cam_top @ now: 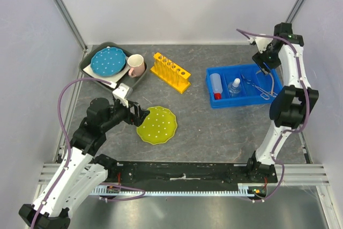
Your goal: Organize the chemistry lab equipment
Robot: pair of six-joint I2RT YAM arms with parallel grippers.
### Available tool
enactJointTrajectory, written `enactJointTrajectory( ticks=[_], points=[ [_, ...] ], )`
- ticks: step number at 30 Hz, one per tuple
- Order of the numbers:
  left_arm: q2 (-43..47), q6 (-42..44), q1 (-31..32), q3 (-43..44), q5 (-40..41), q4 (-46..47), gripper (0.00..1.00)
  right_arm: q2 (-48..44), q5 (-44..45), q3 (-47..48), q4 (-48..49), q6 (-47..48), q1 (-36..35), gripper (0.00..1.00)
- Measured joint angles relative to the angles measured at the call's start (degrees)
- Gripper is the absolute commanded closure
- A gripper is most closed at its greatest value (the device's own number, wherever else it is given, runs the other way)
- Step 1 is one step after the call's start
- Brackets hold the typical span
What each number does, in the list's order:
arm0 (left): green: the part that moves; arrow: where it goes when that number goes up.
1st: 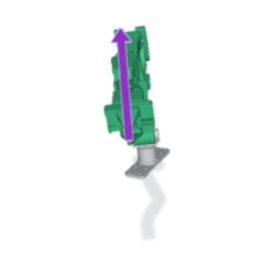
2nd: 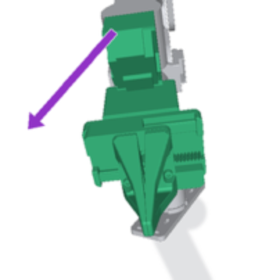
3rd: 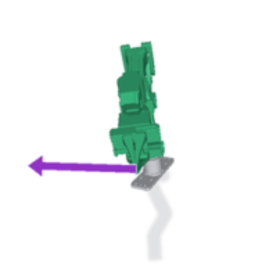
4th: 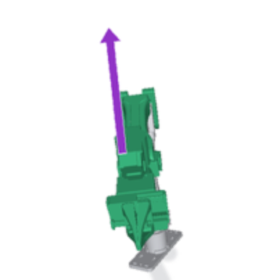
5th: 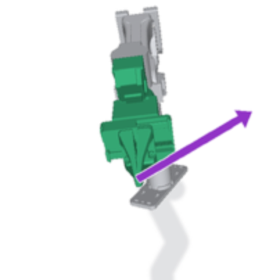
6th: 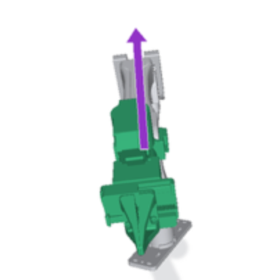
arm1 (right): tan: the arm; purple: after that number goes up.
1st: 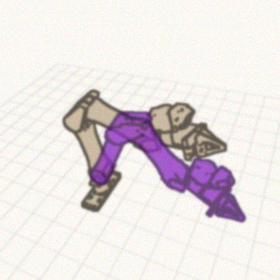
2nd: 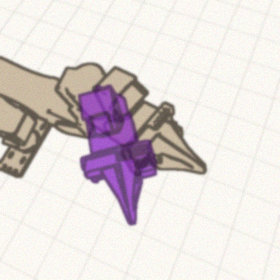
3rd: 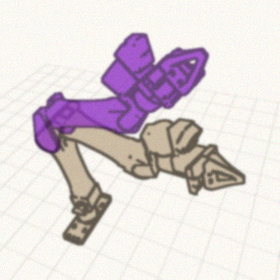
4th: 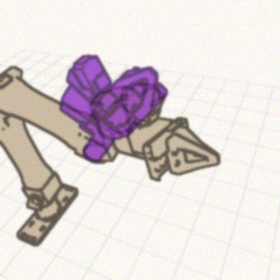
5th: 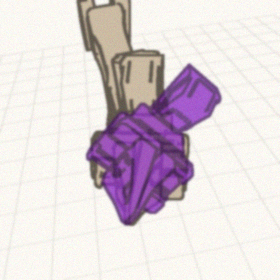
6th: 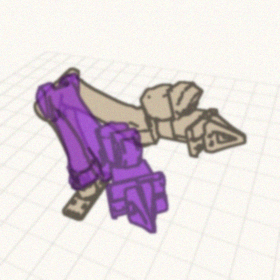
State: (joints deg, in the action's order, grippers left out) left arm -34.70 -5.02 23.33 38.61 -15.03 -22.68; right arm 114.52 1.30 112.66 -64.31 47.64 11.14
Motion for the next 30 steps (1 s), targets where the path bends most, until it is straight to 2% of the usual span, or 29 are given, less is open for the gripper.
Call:
enactJointTrajectory(
  ticks=[2, 3, 5, 12, 16, 20, 25, 30],
  points=[
    [0.2, 0.0, 0.0, 0.0, 0.0, 0.0, 0.04, -3.5, -3.5, -0.6, 0.9, -1.8, 0.0, 0.17],
    [0.3, -0.1, 0.0, 0.0, 0.1, 0.0, 0.00, -6.5, -6.2, -2.5, 2.8, -3.3, 0.1, 0.09],
    [0.7, -0.4, 0.0, 0.0, 0.5, 0.0, 0.00, -13.4, -10.6, -6.6, 6.2, -6.5, 0.4, 0.02],
    [0.3, -5.1, -1.6, 2.8, 1.1, -1.7, 0.00, -38.5, -21.2, -24.9, 24.6, -22.1, 2.7, 0.02],
    [-0.8, -10.7, -2.6, 7.7, 1.6, -2.4, 0.00, -48.1, -20.2, -33.9, 36.7, -37.2, 4.2, 0.02],
    [-0.6, -14.1, -2.7, 13.2, 1.5, -4.3, 0.00, -51.8, -17.1, -37.3, 41.5, -49.3, 4.4, 0.02],
    [-0.2, -14.7, -2.7, 21.2, 1.4, -8.0, 0.00, -54.2, -12.5, -38.0, 41.9, -57.7, 4.4, 0.02],
    [0.6, -14.1, -2.7, 27.6, 2.8, -12.5, 0.00, -57.9, -10.1, -39.8, 42.0, -60.2, 4.4, 0.02]
  ],
)
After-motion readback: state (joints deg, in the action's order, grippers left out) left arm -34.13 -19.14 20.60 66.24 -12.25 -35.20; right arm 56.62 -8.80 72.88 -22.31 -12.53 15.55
